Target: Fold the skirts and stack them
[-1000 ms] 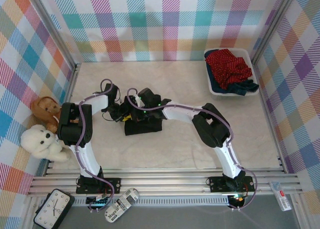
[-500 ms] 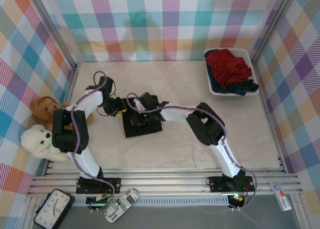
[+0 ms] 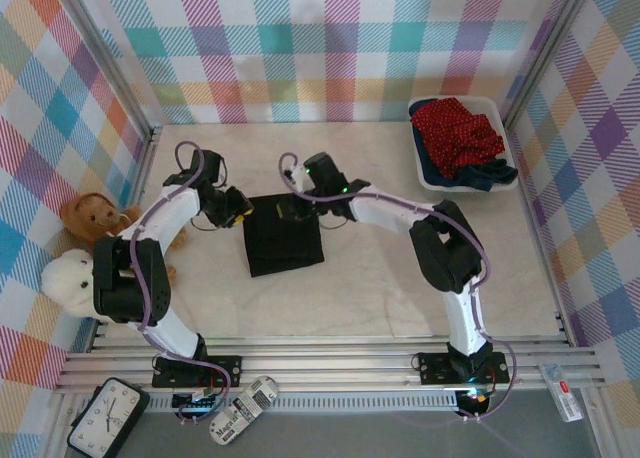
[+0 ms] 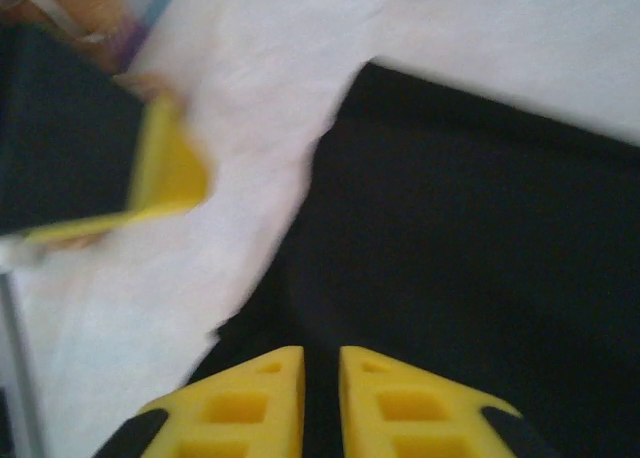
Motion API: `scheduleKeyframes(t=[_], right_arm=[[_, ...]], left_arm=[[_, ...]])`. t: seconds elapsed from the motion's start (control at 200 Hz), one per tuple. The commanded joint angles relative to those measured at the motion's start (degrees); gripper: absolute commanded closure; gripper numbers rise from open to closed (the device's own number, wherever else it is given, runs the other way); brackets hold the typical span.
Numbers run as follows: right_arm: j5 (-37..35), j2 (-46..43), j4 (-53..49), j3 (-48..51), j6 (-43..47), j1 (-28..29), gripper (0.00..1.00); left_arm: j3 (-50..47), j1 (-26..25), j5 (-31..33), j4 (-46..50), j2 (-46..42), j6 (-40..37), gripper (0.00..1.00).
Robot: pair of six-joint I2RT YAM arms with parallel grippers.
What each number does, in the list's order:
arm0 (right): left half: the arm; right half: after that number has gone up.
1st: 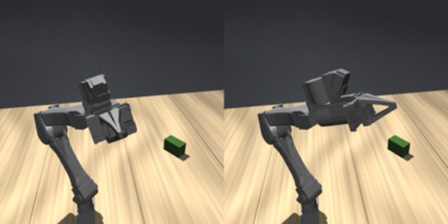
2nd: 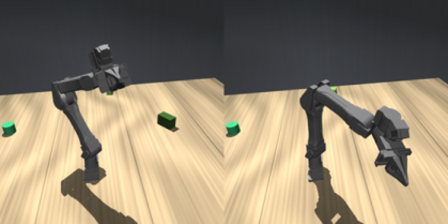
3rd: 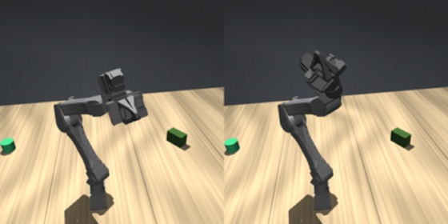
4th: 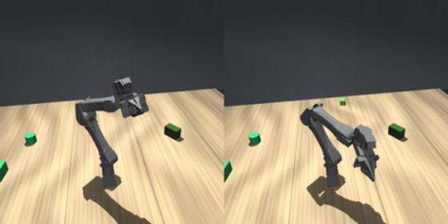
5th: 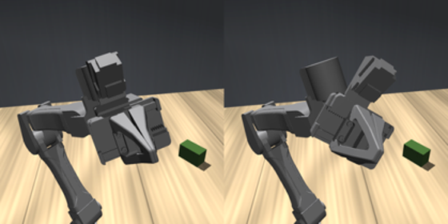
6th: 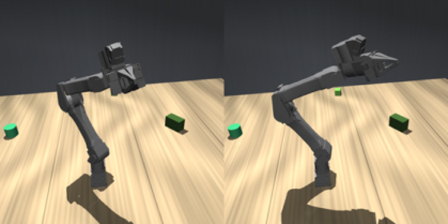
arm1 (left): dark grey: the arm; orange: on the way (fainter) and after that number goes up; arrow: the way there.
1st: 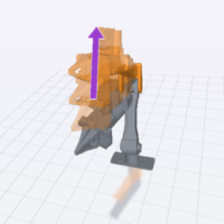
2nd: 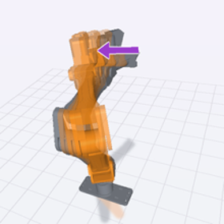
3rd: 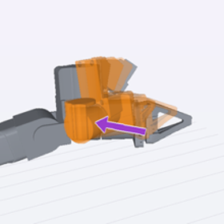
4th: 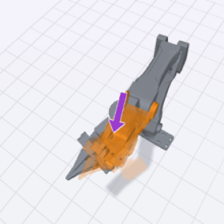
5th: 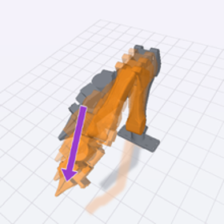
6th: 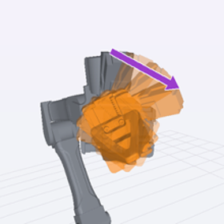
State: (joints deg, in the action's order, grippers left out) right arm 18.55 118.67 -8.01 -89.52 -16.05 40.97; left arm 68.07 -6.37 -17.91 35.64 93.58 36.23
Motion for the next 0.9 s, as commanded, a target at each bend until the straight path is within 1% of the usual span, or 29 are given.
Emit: scheduleKeyframes(t=[0.0, 0.09, 0.195, 0.33, 0.42, 0.445, 0.485, 0.535, 0.575, 0.625, 0.665, 0.715, 0.79, 0.805, 0.83, 0.87, 0.895], right_arm=[[-3.90, 5.63, -8.28, -6.07, 5.28, -2.01, 0.90], [-4.60, 10.81, -13.61, -13.45, 10.04, -2.38, 0.96], [-5.64, 16.99, -21.10, -23.11, 12.18, -2.43, 0.98], [-11.11, 24.06, -30.92, -33.55, 9.13, -2.65, 1.00], [-14.63, 25.62, -34.83, -34.05, 5.82, -3.72, 1.00], [-15.20, 25.68, -35.84, -33.65, 4.50, -4.30, 1.00], [-15.85, 25.26, -37.31, -32.17, 2.43, -5.17, 1.00], [-15.99, 23.61, -37.91, -28.69, -0.13, -6.09, 1.00], [-15.77, 21.24, -37.29, -24.47, -2.54, -6.57, 1.00], [-13.66, 17.14, -35.22, -17.91, -6.03, -7.03, 1.00], [-11.38, 13.11, -31.17, -11.45, -9.72, -6.96, 1.00], [-5.53, 7.59, -24.96, -2.55, -16.66, -6.72, 1.00], [2.26, -0.60, -9.32, 10.63, -28.03, -5.40, 1.00], [2.96, -1.95, -6.56, 12.68, -29.78, -5.19, 0.98], [3.10, -4.09, -3.18, 15.15, -31.53, -4.96, 0.93], [0.49, -6.72, -1.59, 16.97, -32.70, -5.13, 0.84], [-1.60, -8.36, -1.88, 17.32, -32.04, -5.64, 0.80]], left_arm=[[-2.35, -4.00, -4.76, -5.18, 0.23, 5.89, 0.73], [-5.05, -6.12, -2.73, -7.15, 0.63, 8.22, 0.73], [-9.43, -6.26, 0.03, -7.94, 1.15, 9.24, 0.74], [-13.47, -5.83, 3.06, -6.17, 2.55, 6.69, 0.74], [-15.25, -4.52, 4.04, -5.66, 3.40, 4.27, 0.74], [-15.43, -4.21, 4.11, -5.91, 3.73, 3.51, 0.72], [-15.08, -3.92, 4.85, -5.57, 4.73, 1.92, 0.71], [-13.57, -4.08, 7.38, -4.12, 6.43, -0.66, 0.71], [-12.09, -4.17, 9.01, -3.19, 7.97, -2.77, 0.71], [-9.78, -4.17, 10.06, -2.52, 9.87, -5.14, 0.71], [-7.45, -4.18, 9.92, -2.42, 11.21, -6.93, 0.69], [-3.77, -4.22, 9.14, -1.85, 12.79, -9.28, 0.66], [2.58, -4.35, 7.25, -0.14, 14.10, -12.20, 0.61], [3.72, -4.43, 7.00, 0.23, 14.12, -12.52, 0.60], [5.59, -4.59, 6.89, 0.91, 13.97, -13.10, 0.58], [7.96, -4.86, 7.19, 1.68, 13.31, -13.71, 0.55], [9.14, -5.08, 7.29, 1.96, 12.74, -13.83, 0.53]])
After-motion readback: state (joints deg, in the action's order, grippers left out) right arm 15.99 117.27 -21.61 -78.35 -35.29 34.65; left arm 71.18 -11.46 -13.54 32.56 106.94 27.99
